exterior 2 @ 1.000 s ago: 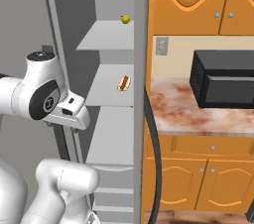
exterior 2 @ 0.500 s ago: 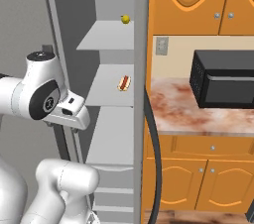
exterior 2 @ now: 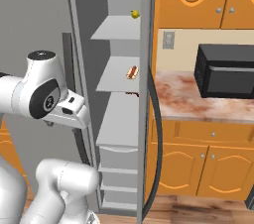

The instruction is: Store the hot dog in the freezer for long-term storage. Close the freezer door after placing the cooked food.

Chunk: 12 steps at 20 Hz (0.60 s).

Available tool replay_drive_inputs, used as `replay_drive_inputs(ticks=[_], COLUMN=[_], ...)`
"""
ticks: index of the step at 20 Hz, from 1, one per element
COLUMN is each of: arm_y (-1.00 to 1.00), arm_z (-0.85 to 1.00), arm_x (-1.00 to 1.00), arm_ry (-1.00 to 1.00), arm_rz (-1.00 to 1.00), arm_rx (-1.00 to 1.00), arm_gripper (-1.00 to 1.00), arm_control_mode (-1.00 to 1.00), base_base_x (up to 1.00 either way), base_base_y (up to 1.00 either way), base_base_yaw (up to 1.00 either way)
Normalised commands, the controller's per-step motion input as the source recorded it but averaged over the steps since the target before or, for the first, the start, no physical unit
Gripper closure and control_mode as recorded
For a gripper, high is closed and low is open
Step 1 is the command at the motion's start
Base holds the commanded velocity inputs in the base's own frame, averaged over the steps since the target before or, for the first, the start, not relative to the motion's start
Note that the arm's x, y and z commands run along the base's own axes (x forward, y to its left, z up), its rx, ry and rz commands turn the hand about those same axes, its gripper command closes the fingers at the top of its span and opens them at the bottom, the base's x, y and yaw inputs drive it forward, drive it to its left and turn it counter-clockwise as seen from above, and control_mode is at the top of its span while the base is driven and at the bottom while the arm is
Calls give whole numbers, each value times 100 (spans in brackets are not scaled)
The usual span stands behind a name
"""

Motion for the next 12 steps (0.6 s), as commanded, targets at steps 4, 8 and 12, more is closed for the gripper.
replay_drive_inputs(ticks=[4, 8, 12], arm_y=[0, 0, 0], arm_z=[0, 0, 0], arm_x=[0, 0, 0], arm_ry=[0, 0, 0], arm_rz=[0, 0, 0], arm_rx=[0, 0, 0], arm_gripper=[-100, -100, -100], arm_control_mode=[100, 100, 100], base_base_x=[-52, -36, -19], base_base_y=[-7, -22, -47], base_base_yaw=[16, 19, 26])
